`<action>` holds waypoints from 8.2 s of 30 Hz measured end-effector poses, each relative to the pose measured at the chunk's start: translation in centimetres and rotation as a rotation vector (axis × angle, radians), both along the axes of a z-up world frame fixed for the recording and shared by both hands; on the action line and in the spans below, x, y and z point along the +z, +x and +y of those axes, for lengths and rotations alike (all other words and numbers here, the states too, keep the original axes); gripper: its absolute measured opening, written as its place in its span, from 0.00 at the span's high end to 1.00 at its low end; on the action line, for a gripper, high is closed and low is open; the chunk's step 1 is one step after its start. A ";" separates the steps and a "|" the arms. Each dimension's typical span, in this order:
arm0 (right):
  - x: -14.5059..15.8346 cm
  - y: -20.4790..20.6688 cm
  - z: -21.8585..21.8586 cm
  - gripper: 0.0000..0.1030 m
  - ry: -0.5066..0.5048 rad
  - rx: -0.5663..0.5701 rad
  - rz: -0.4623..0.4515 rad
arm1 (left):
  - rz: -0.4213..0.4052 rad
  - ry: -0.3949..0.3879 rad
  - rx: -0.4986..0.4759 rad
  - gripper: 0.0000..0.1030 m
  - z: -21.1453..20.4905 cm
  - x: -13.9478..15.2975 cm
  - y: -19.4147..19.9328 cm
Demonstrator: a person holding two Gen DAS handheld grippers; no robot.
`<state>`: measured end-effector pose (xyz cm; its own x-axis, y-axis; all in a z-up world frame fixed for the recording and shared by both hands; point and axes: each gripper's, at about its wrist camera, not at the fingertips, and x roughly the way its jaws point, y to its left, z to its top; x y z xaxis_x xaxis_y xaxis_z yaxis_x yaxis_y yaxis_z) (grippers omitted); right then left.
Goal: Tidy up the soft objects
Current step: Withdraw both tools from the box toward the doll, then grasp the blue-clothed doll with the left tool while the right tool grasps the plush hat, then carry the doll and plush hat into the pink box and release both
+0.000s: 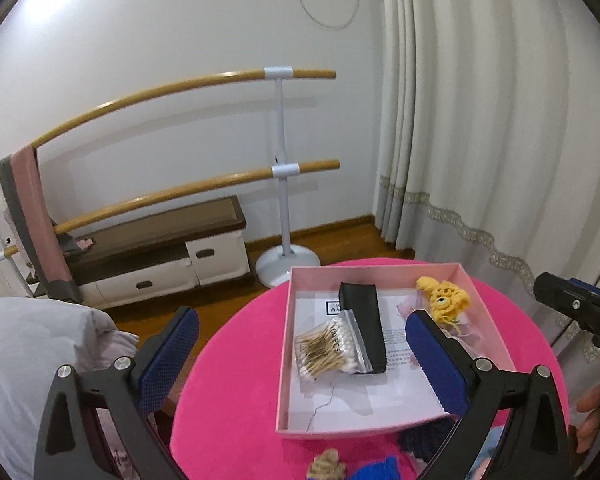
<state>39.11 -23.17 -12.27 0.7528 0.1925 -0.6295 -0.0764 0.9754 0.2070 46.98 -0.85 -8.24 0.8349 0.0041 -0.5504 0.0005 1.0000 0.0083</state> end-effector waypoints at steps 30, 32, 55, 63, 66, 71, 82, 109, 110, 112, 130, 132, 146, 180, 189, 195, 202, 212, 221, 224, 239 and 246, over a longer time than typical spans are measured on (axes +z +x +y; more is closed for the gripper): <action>5.2 -23.3 2.0 0.00 -0.121 -0.110 -0.256 | -0.162 -0.010 0.017 0.00 0.9 2.6 -29.8; 5.2 -24.3 2.1 0.00 -0.119 -0.111 -0.262 | -0.163 -0.010 0.019 0.00 0.9 2.5 -31.3; 4.5 -27.8 0.4 0.00 -0.117 -0.144 -0.259 | -0.136 -0.021 0.006 0.00 1.3 3.0 -35.7; 3.9 -26.8 0.2 0.00 -0.115 -0.145 -0.231 | -0.084 -0.043 -0.038 0.00 0.7 1.2 -35.0; 3.4 -26.5 0.2 0.00 -0.117 -0.143 -0.213 | -0.020 -0.034 -0.058 0.00 -0.2 -0.5 -34.1; 2.2 -25.9 0.0 0.00 -0.115 -0.139 -0.185 | 0.024 -0.031 -0.067 0.00 -1.0 -1.5 -33.0; -4.4 -23.0 -1.8 0.00 -0.108 -0.169 -0.025 | 0.141 -0.004 -0.093 0.00 -3.6 -6.4 -29.9; -12.4 -15.3 -2.9 0.00 -0.084 -0.114 0.185 | 0.271 -0.049 -0.165 0.47 -5.2 -13.8 -19.1; -12.6 -14.9 -2.6 0.00 -0.086 -0.108 0.190 | 0.268 -0.044 -0.154 0.47 -4.8 -13.8 -18.8; -12.9 -14.1 -2.1 0.00 -0.092 -0.097 0.199 | 0.266 -0.035 -0.141 0.47 -4.4 -13.8 -18.4; -16.0 -9.7 1.6 0.35 -0.234 -0.056 0.244 | 0.265 -0.029 -0.135 0.46 -3.8 -13.9 -17.4; -15.8 -9.9 1.4 0.64 -0.231 -0.058 0.240 | 0.266 -0.029 -0.134 0.46 -3.8 -13.8 -17.5; -13.3 -12.7 -0.6 0.85 -0.147 -0.042 0.198 | 0.253 -0.027 -0.131 0.46 -3.7 -12.5 -18.5; -1.0 -7.9 3.4 0.85 -0.152 0.094 -0.034 | 0.028 -0.047 -0.038 0.46 1.4 -0.9 -11.4; 0.3 -2.0 4.5 0.85 -0.116 0.124 -0.023 | 0.030 -0.043 -0.053 0.46 0.9 -0.2 -3.3; -0.7 2.2 5.2 0.85 -0.118 0.137 0.016 | 0.076 -0.056 -0.060 0.46 0.5 -1.8 2.5; -2.8 5.4 4.9 0.85 -0.114 0.131 0.070 | 0.116 -0.057 -0.064 0.46 0.0 -3.6 8.1; -6.0 9.1 4.6 0.84 -0.108 0.123 0.152 | 0.162 -0.080 -0.077 0.46 -0.2 -5.7 13.8; -8.0 10.5 4.0 0.77 -0.090 0.118 0.212 | 0.187 -0.080 -0.094 0.37 -0.2 -7.2 17.6; -8.5 10.7 3.7 0.63 -0.082 0.109 0.228 | 0.174 -0.056 -0.075 0.22 -0.3 -7.3 18.2; -6.4 6.9 2.4 0.00 -0.029 0.068 0.155 | 0.074 -0.053 -0.009 0.10 0.5 -6.7 10.7; -3.9 3.7 2.7 0.00 -0.034 0.039 0.086 | 0.007 -0.011 0.011 0.00 -0.1 -5.9 4.2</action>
